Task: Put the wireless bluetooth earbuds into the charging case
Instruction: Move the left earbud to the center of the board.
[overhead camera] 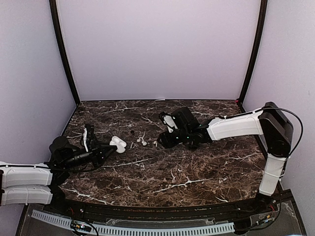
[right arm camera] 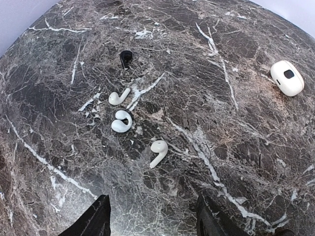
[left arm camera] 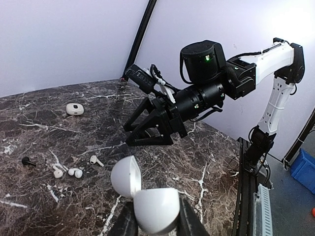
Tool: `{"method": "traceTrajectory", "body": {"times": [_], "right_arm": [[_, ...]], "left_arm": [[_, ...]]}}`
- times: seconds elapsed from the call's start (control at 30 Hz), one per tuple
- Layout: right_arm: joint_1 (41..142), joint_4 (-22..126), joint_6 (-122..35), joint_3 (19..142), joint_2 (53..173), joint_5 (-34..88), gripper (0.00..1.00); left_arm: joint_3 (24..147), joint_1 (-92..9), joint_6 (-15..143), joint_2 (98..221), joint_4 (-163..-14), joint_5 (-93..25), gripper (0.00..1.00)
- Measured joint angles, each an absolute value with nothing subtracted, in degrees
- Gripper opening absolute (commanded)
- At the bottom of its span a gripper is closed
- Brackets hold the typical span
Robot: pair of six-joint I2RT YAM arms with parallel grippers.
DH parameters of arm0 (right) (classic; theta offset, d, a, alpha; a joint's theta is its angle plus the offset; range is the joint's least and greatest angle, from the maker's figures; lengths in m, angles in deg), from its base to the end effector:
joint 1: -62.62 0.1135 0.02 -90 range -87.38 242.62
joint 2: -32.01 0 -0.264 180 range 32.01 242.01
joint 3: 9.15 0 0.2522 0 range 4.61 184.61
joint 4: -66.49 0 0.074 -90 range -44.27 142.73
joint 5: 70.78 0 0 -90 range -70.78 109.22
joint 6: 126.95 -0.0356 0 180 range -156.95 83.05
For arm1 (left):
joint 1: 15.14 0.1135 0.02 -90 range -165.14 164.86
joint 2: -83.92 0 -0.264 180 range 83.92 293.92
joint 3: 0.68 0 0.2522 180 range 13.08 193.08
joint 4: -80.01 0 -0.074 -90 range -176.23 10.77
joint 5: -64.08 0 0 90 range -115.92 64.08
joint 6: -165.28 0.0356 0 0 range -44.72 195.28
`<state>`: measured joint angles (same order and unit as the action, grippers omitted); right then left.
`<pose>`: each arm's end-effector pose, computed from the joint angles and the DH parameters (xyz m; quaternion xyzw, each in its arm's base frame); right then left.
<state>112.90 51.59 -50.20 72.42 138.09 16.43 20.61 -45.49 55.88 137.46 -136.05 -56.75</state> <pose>0.2616 0.3121 0.1930 -0.2772 0.8604 0.2062 0.3748 0.1468 -0.1071 0.1982 0.2561 0.6371 -0.4609 0.5623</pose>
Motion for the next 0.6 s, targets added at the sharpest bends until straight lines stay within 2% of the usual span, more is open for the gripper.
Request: {"method": "traceTrajectory", "body": {"times": [0.6], "right_arm": [[106.39,58.60,-44.54,68.92,143.31,29.00,0.56]], "left_arm": [[19.28,-42.12,51.88,142.59,-143.37,-59.96,0.18]]}}
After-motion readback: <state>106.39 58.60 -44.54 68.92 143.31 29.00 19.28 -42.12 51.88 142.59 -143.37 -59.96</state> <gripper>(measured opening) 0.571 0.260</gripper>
